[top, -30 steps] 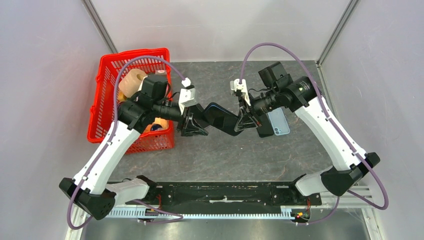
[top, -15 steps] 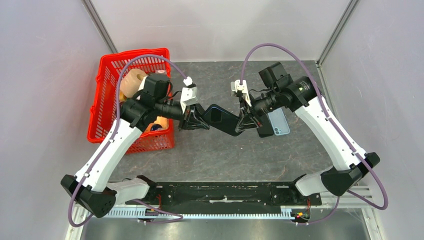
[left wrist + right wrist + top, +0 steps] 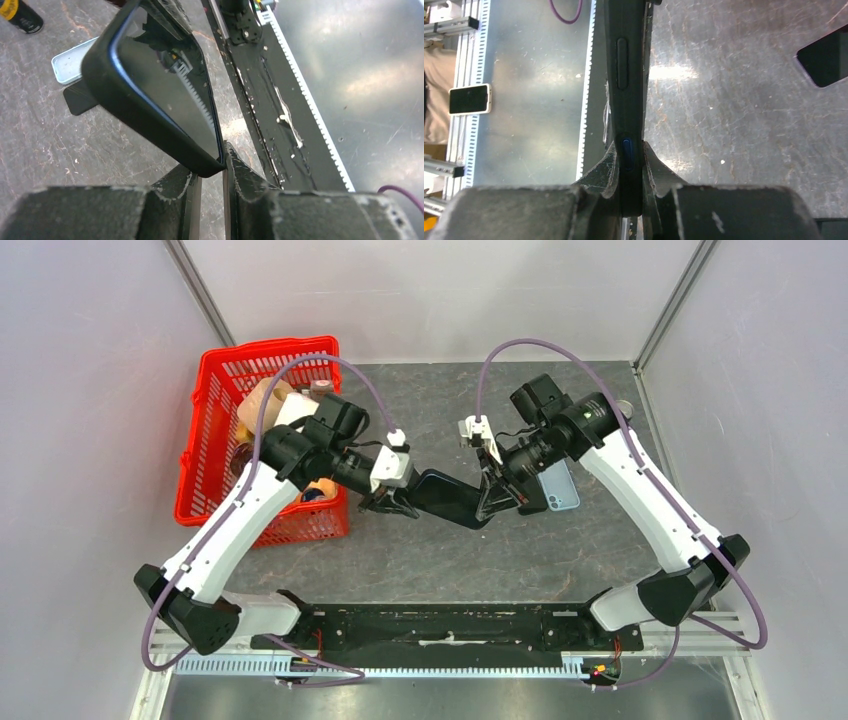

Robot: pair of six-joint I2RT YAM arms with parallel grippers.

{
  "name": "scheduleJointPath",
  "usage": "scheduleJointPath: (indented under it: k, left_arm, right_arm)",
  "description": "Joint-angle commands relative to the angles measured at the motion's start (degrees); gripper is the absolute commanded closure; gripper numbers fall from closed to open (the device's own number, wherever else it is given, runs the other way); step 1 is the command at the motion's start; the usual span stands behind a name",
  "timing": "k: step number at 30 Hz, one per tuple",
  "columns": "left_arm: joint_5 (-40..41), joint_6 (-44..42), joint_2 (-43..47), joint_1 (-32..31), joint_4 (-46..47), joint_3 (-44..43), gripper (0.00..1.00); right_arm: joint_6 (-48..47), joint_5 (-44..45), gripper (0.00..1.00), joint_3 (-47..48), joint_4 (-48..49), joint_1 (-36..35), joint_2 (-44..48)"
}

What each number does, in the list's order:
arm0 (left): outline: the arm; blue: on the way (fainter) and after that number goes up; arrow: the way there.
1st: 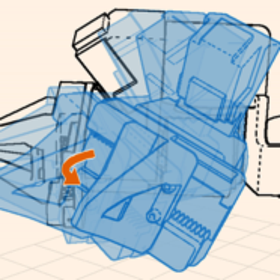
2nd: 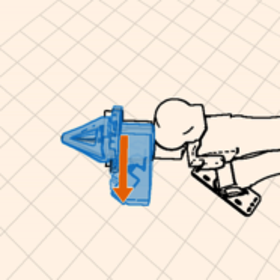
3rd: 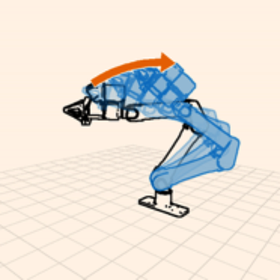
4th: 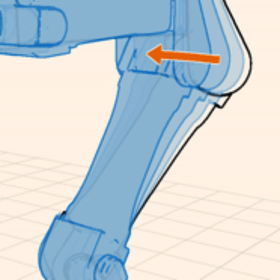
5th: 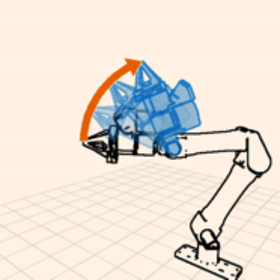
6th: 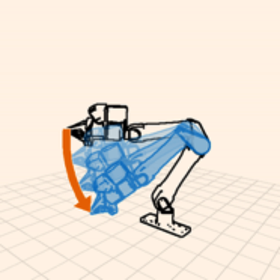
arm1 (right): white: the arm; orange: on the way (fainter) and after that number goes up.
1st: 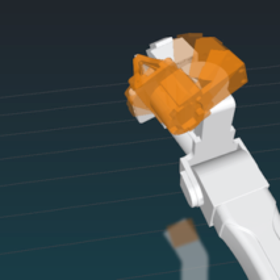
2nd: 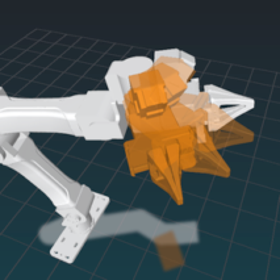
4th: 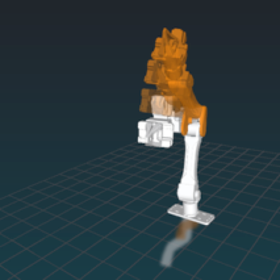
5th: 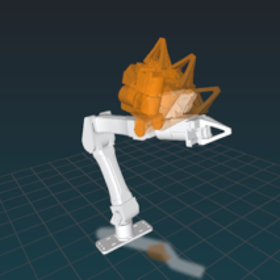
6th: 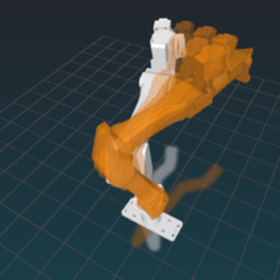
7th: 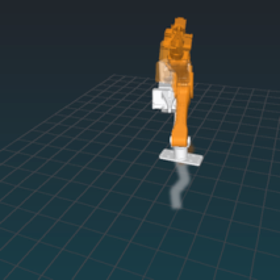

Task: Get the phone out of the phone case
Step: Remove the phone case from the phone.

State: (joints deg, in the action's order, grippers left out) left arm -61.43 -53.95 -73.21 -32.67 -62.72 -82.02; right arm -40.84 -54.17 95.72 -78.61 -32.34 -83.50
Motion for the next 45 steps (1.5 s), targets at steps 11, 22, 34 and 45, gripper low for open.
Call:
scheduleJointPath:
  k: [11,22,34,45]
  left_arm:
    - [6.6,-11.6,-5.8,-8.0,1.5,-6.5,0.98]
    - [13.5,-14.8,-5.7,-7.7,2.1,-4.1,0.98]
    - [19.6,-13.7,-1.6,-4.2,-1.4,-2.3,0.7]
    - [9.9,-4.3,3.7,2.2,-3.9,-0.1,0.32]
  right_arm:
    - [-2.1,-9.4,1.0,-3.2,0.4,-1.1,-0.9]
    - [-2.3,-8.3,1.0,-5.2,0.0,-1.1,1.2]
    - [-0.3,-3.2,1.0,-5.3,1.0,-0.4,2.3]
    - [5.2,2.5,1.0,-3.6,6.9,-0.3,3.2]
